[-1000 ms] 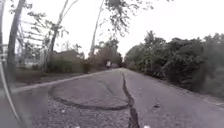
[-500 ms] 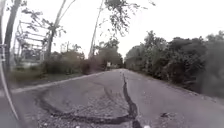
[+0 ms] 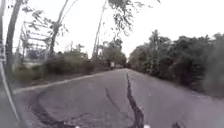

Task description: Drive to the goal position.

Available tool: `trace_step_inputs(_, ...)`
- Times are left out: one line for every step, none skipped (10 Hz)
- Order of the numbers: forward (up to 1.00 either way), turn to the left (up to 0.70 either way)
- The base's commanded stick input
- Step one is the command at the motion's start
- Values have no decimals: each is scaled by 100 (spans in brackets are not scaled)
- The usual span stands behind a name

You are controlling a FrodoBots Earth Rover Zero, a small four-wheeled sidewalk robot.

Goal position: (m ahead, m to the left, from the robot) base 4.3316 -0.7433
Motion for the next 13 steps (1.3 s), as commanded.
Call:
trace_step_inputs(70, 0)
trace_step_inputs(70, 0)
trace_step_inputs(70, 0)
trace_step_inputs(70, 0)
trace_step_inputs(70, 0)
trace_step_inputs(70, 0)
trace_step_inputs(70, 0)
trace_step_inputs(70, 0)
trace_step_inputs(70, 0)
trace_step_inputs(70, 0)
trace_step_inputs(70, 0)
trace_step_inputs(70, 0)
trace_step_inputs(70, 0)
